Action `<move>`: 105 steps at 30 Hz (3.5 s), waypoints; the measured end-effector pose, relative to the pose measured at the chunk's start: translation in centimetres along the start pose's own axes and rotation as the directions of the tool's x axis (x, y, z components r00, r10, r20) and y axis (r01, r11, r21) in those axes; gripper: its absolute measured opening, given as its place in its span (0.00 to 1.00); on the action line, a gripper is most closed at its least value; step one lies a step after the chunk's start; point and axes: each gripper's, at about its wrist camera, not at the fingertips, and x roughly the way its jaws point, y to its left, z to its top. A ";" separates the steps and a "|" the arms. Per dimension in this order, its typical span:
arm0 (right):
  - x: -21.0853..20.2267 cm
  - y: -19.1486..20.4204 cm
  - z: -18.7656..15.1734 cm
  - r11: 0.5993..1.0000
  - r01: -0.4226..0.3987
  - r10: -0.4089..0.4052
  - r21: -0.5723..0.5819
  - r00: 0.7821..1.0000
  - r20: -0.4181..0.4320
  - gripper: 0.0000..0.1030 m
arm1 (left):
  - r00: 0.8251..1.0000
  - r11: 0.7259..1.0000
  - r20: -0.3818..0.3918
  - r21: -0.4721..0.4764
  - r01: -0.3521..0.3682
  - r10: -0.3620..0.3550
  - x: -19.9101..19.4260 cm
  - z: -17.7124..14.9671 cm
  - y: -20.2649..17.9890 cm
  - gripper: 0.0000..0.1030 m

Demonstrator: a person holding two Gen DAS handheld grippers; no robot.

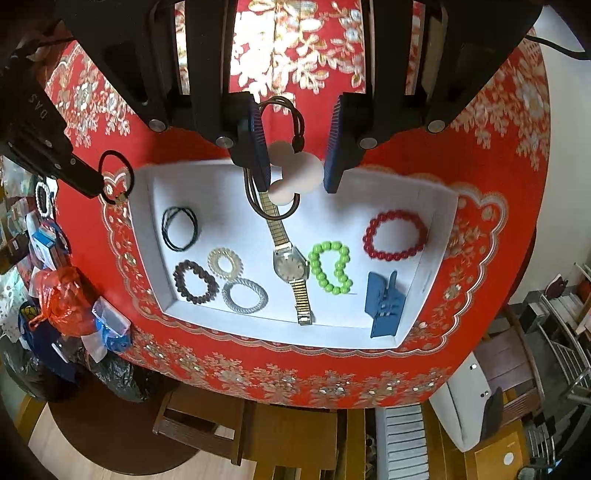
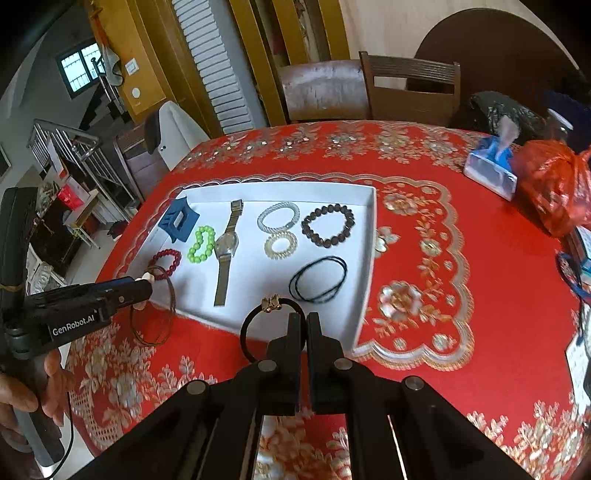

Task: Organize jewelry

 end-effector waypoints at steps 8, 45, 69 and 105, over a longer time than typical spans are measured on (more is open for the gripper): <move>4.6 0.8 1.9 1.000 -0.018 0.018 0.008 0.998 -0.056 0.02 | 0.999 1.000 -0.043 -0.002 -0.008 0.008 3.0 2.1 0.9 0.27; 13.3 2.1 3.6 0.999 0.042 -0.041 0.000 0.982 -0.187 0.02 | 0.990 0.998 -0.140 -0.043 -0.039 0.033 9.2 3.6 4.1 0.27; 6.8 2.3 3.0 0.997 0.035 -0.029 0.076 0.997 -0.070 0.40 | 0.995 0.995 -0.042 -0.009 -0.094 0.094 4.5 2.6 2.7 0.56; -5.5 5.3 -0.6 0.999 0.035 -0.031 -0.029 0.992 0.118 0.66 | 0.950 0.978 0.235 -0.056 -0.200 0.207 -9.1 -2.4 0.2 0.56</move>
